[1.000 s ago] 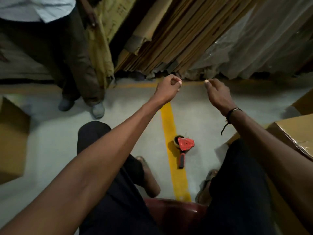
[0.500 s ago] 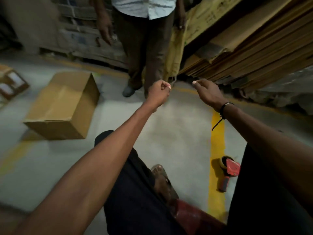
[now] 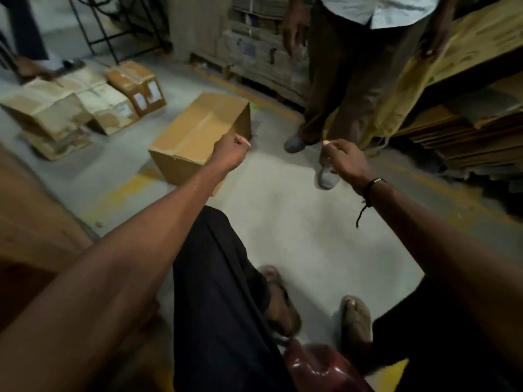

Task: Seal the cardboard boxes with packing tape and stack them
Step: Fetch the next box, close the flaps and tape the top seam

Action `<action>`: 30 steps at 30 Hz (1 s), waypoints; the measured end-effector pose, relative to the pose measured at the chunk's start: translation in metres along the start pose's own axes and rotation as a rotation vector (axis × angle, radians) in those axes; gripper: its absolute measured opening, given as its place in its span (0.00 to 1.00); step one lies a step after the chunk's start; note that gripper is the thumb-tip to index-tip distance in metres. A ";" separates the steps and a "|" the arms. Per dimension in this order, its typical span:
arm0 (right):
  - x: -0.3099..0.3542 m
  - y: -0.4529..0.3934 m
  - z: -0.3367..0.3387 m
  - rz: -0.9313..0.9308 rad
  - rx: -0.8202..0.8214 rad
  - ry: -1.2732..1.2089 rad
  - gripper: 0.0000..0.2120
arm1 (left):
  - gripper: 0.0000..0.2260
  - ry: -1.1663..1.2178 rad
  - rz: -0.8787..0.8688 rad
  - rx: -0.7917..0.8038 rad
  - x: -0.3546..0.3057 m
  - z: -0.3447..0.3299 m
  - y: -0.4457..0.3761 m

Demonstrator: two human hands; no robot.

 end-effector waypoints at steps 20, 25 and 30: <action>-0.070 -0.236 -0.485 -0.442 0.416 -0.405 0.53 | 0.37 -0.039 0.555 -0.311 0.416 0.142 -0.263; -0.099 -0.279 -0.561 -0.563 0.399 -0.444 0.60 | 0.53 0.053 0.520 -0.284 0.458 0.138 -0.349; -0.130 -0.292 -0.613 -0.586 0.501 -0.469 0.63 | 0.52 -0.009 0.553 -0.226 0.461 0.125 -0.381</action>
Point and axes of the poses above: each hand's wrist, its own y-axis away from the middle knuckle, its own z-axis out of the back of the hand, x = y × z, the point moved 9 cm from there along -y, towards the middle knuckle, and after that the axes turned 7 degrees about -y, right-handed, at the moved point
